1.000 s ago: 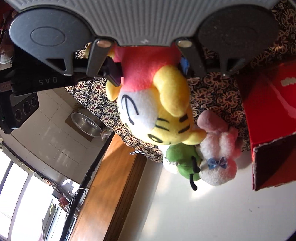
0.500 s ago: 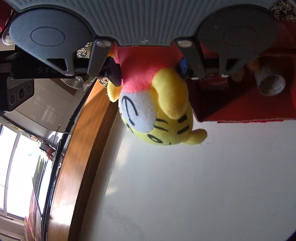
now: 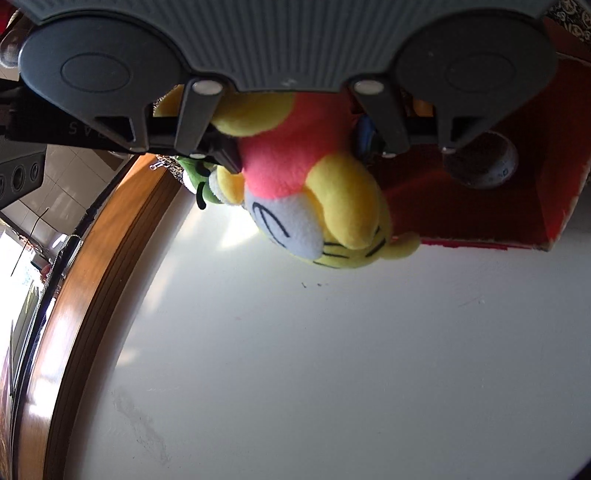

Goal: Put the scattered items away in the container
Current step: 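Lower the tiger plush into the red box and open the right gripper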

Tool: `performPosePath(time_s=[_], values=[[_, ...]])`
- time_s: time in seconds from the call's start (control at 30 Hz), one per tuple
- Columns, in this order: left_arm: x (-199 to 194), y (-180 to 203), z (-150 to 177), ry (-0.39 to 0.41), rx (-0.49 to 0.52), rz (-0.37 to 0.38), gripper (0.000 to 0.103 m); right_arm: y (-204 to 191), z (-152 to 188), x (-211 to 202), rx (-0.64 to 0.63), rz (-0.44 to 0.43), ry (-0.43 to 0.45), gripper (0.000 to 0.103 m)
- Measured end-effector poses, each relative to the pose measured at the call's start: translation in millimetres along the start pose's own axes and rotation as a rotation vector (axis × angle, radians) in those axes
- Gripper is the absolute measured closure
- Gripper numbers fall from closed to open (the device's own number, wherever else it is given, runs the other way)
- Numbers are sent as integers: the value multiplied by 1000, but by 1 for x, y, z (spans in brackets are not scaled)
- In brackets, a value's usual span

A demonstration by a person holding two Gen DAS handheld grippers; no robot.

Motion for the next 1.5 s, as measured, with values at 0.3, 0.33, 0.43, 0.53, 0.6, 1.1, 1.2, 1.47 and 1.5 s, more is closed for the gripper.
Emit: performPosePath(time_s=[0.3,0.33,0.43,0.53,0.6,1.1,1.2,1.47,1.5], values=[[33,-11,-11,-54,-34,25,44,6,-16,20,-40,114,-51,93],[36,-13,-10,-58,-44,29,44,6,-17,22,-49,122,-60,95],[43,-21,-6,-69,-81,46,44,3,-23,30,-85,146,-80,98],[52,-31,-6,-88,-125,57,44,1,-31,41,-117,183,-111,98],[60,-31,-3,-113,-128,33,44,2,-34,47,-127,207,-123,97],[97,0,18,-203,38,-146,34,8,-9,35,-90,197,-93,83],[94,-6,17,-212,12,-130,31,13,-5,33,-61,190,-81,86],[43,-1,25,-137,78,-188,25,11,0,33,-105,220,-57,91],[40,-1,26,-132,82,-193,25,12,0,33,-105,220,-52,91]])
Point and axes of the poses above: each gripper's, at about its wrist camera, not at the fingertips, and x roughly the way its jaws point, y to its right, z to its underside, the point moved 6 cm from there along x, roughly the way its jaws point, and after that the axes turned 15 degrees about -y, right-handed, at the moved point
